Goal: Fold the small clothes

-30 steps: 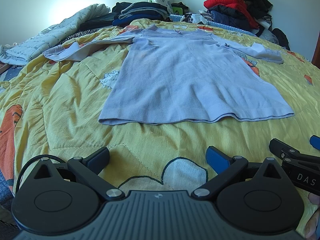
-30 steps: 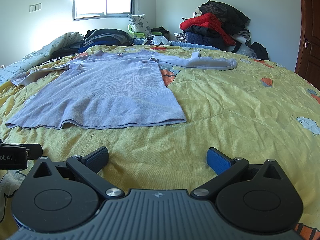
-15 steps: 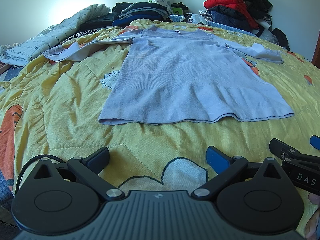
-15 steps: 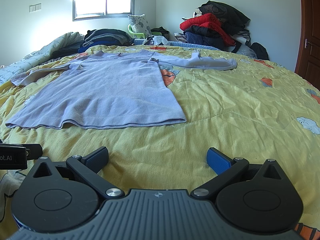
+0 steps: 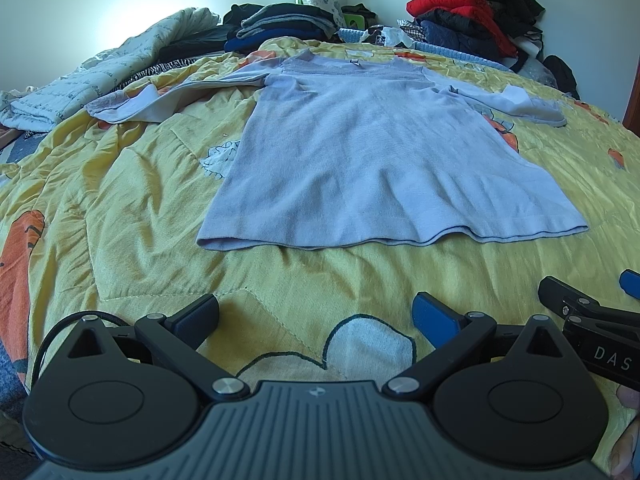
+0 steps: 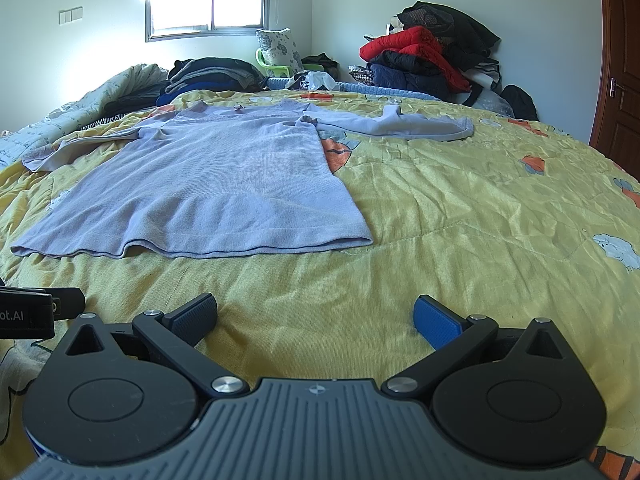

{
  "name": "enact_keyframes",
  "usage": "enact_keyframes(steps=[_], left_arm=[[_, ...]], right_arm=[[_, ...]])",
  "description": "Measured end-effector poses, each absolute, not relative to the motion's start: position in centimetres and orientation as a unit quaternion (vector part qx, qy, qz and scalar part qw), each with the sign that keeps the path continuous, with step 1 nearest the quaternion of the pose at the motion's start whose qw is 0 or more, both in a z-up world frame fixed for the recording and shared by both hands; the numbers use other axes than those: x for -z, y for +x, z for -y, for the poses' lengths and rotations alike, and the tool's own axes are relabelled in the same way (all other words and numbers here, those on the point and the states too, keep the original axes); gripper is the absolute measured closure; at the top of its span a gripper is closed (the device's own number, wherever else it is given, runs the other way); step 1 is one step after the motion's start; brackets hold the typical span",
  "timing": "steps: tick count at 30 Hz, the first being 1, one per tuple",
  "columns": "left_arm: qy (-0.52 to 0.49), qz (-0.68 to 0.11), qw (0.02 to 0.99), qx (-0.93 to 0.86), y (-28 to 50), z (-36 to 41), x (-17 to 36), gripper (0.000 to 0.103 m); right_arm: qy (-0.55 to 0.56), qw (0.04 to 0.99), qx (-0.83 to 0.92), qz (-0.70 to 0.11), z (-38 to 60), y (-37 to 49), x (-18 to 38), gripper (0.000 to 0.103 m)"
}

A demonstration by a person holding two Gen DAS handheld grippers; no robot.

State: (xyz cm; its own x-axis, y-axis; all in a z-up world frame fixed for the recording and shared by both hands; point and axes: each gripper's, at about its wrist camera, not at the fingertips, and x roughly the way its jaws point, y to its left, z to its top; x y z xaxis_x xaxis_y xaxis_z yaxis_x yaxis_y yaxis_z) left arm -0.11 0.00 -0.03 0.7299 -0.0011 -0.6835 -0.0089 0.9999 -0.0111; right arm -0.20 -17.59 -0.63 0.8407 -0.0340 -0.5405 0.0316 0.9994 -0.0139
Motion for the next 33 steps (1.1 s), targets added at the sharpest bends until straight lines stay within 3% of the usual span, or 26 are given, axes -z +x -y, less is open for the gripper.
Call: enact_keyframes(steps=[9,14,19,24,29,33], left_arm=[[0.006,-0.363,0.932,0.021,-0.3,-0.9,-0.5,0.0],[-0.002,-0.346,0.938,0.013,0.4,-1.9,-1.9,0.0],[-0.058,-0.294,0.954,0.003,3.5,-4.6,-3.8,0.0],[-0.167,-0.24,0.955,-0.037,7.4,-8.2,-4.0,0.0],[-0.248,-0.276,0.924,-0.09,12.0,-10.7,-1.5,0.0],[-0.21,-0.262,0.935,-0.111,12.6,-9.8,-0.6,0.0]], right_arm=[[0.024,0.945,-0.031,-0.324,19.5,1.1,-1.3,0.001],[0.084,0.954,-0.056,-0.283,24.6,3.7,-5.5,0.0],[0.222,0.946,-0.036,-0.232,33.1,10.4,-7.9,0.004],[0.352,0.91,-0.004,-0.218,41.9,19.9,-7.0,0.02],[0.412,0.877,0.043,-0.242,48.3,29.7,-4.0,0.021],[0.427,0.863,0.062,-0.262,51.0,35.1,-1.9,0.022]])
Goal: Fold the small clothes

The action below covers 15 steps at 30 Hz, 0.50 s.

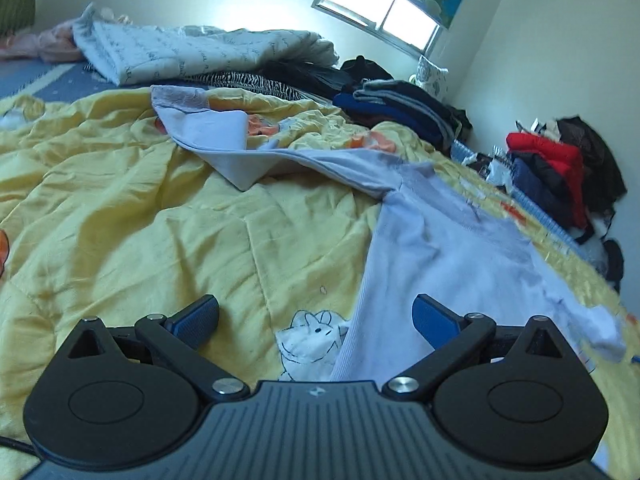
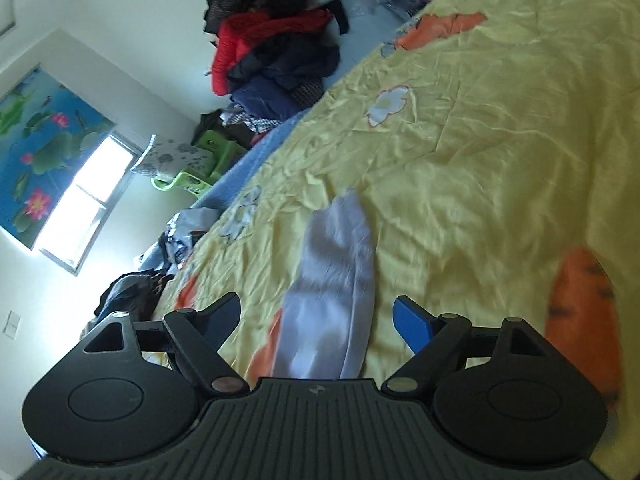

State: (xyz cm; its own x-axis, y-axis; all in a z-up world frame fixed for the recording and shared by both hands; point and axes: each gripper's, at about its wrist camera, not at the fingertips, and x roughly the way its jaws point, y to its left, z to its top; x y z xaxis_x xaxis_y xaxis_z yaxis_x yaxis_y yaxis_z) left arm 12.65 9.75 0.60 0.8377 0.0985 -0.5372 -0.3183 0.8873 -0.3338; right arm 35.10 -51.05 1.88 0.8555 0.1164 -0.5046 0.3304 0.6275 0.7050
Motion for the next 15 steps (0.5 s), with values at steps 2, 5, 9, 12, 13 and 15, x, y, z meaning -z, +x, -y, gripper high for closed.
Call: enact_keyframes(steps=[2,5,9,12,13,15], left_arm=[[-0.199,-0.263,0.937,-0.117,12.7,-9.2,-0.5,0.0],[-0.203,-0.262,0.936,-0.115,12.8,-9.2,-0.3,0.0],[-0.201,-0.261,0.937,-0.115,13.0,-9.2,-0.3,0.0],[-0.204,-0.26,0.937,-0.115,13.1,-9.3,-0.4,0.0],[-0.206,-0.259,0.937,-0.114,13.1,-9.4,-0.4,0.0],[-0.208,-0.258,0.937,-0.113,13.1,-9.5,-0.4,0.0]], right_arm=[[0.436,0.856,0.05,-0.273,51.8,36.8,-1.1,0.022],[0.43,0.857,0.037,-0.283,52.1,38.8,-0.1,0.026],[0.435,0.854,0.028,-0.283,52.5,39.7,0.2,0.054],[0.452,0.845,0.029,-0.283,53.4,39.7,1.1,0.073],[0.455,0.844,0.029,-0.281,53.5,39.4,1.4,0.077],[0.466,0.839,0.029,-0.279,53.9,39.4,1.7,0.088]])
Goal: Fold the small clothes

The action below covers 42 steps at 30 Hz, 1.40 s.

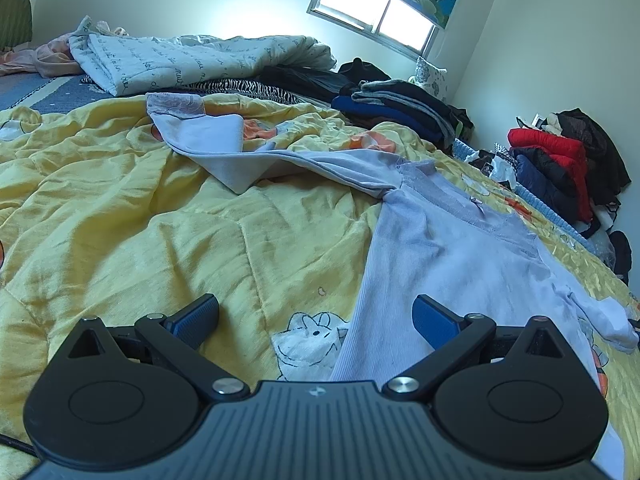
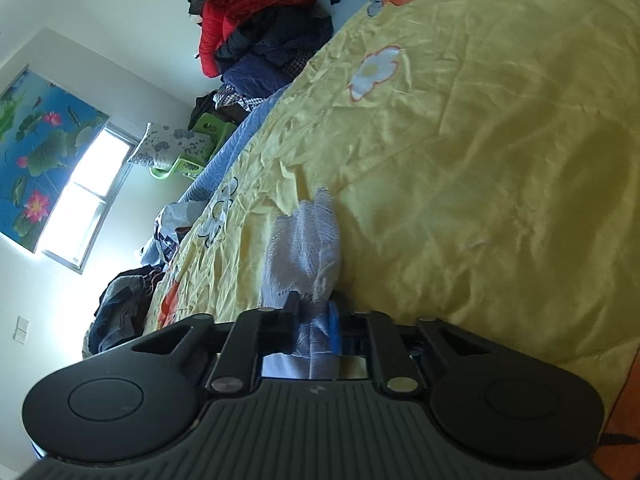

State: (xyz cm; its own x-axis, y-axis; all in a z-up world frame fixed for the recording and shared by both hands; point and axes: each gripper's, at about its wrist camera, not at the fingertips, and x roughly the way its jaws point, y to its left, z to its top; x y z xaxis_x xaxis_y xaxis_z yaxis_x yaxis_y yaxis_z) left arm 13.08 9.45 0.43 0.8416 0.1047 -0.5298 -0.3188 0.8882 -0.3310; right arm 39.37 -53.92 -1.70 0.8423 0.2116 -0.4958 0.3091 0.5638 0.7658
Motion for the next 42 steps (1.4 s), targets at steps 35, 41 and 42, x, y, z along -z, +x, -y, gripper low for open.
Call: enact_keyframes(steps=[35,41,42], left_arm=[[-0.417,-0.237,0.873,0.087,10.2,-13.0,-3.4,0.0],[-0.528,-0.338,0.742,0.237,13.0,-10.8,-1.3,0.0],[-0.531,-0.352,0.734,0.234,13.5,-10.5,-0.8,0.0]], right_arm=[[0.149,0.884,-0.384,-0.222,18.6,15.8,-8.2,0.096],[0.0,0.896,-0.389,-0.216,15.4,12.9,-6.6,0.095],[-0.021,0.897,-0.389,-0.208,14.9,12.5,-6.4,0.095]])
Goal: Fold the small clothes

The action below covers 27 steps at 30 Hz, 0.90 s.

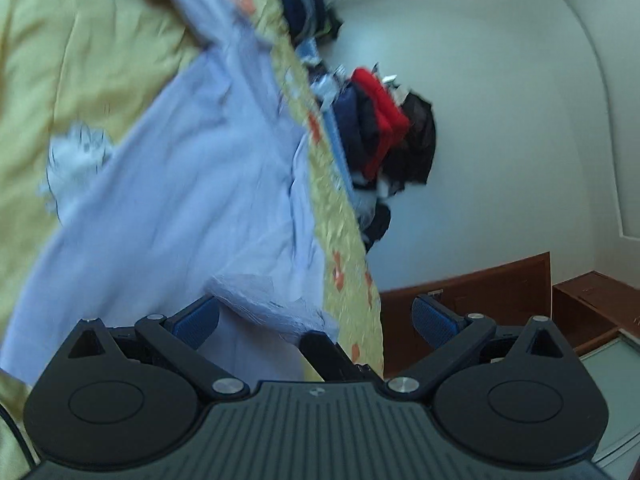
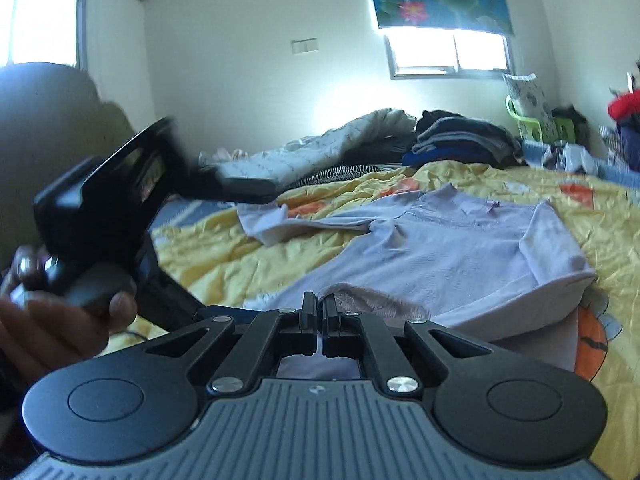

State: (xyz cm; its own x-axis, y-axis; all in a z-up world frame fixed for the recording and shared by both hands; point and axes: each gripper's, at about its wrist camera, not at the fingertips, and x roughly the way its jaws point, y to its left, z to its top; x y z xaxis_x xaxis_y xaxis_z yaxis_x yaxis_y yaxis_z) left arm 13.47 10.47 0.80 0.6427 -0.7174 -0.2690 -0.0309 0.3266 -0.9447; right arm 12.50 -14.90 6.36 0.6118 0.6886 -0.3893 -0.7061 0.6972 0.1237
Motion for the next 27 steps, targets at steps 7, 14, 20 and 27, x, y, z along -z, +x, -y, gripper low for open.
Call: enact_keyframes(steps=[7,14,20,27], left_arm=[[-0.543,-0.395,0.711,0.209,14.9,-9.6,1.7,0.0],[-0.471,-0.436,0.74,0.199,15.3,-8.6,0.8,0.0],[-0.33,-0.455,0.809,0.17,14.7,-6.7,-1.8,0.014],[-0.285,-0.479,0.813,0.17,15.4,-6.0,-1.6,0.082]], right_arm=[[-0.153,0.845,-0.458,-0.228,12.0,8.9,-5.0,0.068],[0.042,0.847,-0.428,-0.312,16.0,13.1,-5.9,0.062],[0.191,0.84,-0.36,-0.358,20.7,16.0,-4.5,0.062],[0.278,0.833,-0.321,-0.355,24.1,16.3,-3.3,0.062]])
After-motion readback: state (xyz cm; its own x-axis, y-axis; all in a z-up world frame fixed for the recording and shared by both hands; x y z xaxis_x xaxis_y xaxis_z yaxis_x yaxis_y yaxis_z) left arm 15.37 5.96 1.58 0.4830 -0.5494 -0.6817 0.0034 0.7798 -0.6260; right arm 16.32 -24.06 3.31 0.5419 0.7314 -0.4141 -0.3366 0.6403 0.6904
